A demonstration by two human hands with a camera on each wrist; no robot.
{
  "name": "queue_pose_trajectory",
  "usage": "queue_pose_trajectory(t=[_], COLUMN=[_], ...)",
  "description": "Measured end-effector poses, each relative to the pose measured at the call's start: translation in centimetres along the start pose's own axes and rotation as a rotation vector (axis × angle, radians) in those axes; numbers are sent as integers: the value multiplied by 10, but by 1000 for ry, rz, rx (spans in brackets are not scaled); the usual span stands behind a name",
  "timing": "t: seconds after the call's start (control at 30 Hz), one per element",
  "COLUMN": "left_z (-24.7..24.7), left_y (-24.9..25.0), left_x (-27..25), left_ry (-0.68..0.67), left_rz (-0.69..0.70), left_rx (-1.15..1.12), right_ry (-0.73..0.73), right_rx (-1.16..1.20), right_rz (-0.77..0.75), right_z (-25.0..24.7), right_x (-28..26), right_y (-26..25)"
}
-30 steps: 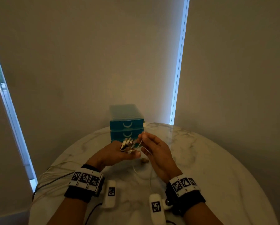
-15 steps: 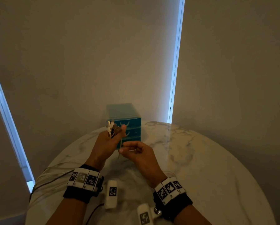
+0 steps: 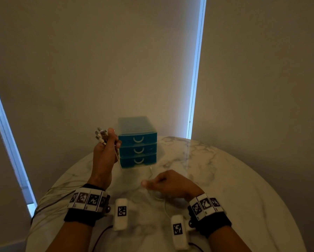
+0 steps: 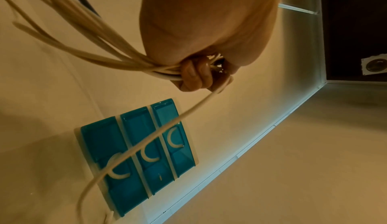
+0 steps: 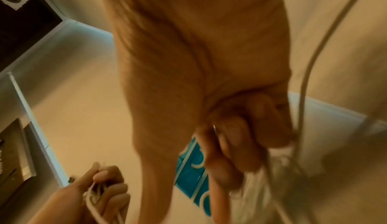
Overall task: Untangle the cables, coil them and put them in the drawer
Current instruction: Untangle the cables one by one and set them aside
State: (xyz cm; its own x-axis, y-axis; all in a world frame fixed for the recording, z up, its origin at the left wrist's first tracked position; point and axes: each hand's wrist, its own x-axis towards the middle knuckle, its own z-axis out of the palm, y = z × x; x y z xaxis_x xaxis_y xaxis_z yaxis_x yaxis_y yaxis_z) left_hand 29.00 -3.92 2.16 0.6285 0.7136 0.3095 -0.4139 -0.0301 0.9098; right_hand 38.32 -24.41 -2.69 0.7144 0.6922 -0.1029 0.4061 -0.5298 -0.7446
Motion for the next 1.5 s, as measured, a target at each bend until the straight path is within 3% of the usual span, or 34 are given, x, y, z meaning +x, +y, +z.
queue_pose_trajectory(t=[0.07, 0.13, 0.17, 0.23, 0.37, 0.43, 0.5, 0.6, 0.7, 0.93, 1.07, 1.13, 1.27, 1.33, 1.4, 1.5], left_z=[-1, -3, -4, -5, -8, -10, -10, -7, 3, 9, 9, 5, -13, -19, -16, -3], left_y=[-2, -3, -4, -4, -4, -4, -4, -6, -2, -5, -11, -11, -4, -2, -1, -7], left_x=[0, 1, 2, 3, 5, 6, 6, 2, -9, -14, -13, -11, 0, 3, 2, -5], left_ry=[-22, -19, -12, 0, -40, -79, -92, -105, -218, -329, -358, -325, -57, 5, -76, -303], left_rz=[-9, -21, -22, -23, -32, -62, -89, -94, -74, -54, -63, -53, 9, 36, 34, 22], left_rx=[-25, -46, -61, -96, -120, -126, -70, 138, 258, 385, 396, 387, 319, 302, 304, 368], right_ry=[-144, -130, -76, 132, 695, 858, 923, 920, 848, 601, 562, 581, 619, 612, 577, 459], right_rx=[-149, -142, -31, 302, 826, 985, 1112, 1225, 1331, 1744, 1851, 1898, 1884, 1818, 1745, 1692], right_rz=[8, -74, -123, -189, -216, -203, -184, -200, -223, -249, -297, -281, -191, -175, -177, -213], right_z=[7, 7, 4, -4, -33, -46, -56, -62, -62, -71, -74, -77, -84, -83, -77, -59], right_x=[1, 4, 3, 3, 2, 1, -2, -3, -3, -7, -2, -1, -2, -2, -1, 2], right_y=[-2, 0, 0, -1, 5, 13, 20, 30, 33, 29, 29, 35, 56, 56, 45, 19])
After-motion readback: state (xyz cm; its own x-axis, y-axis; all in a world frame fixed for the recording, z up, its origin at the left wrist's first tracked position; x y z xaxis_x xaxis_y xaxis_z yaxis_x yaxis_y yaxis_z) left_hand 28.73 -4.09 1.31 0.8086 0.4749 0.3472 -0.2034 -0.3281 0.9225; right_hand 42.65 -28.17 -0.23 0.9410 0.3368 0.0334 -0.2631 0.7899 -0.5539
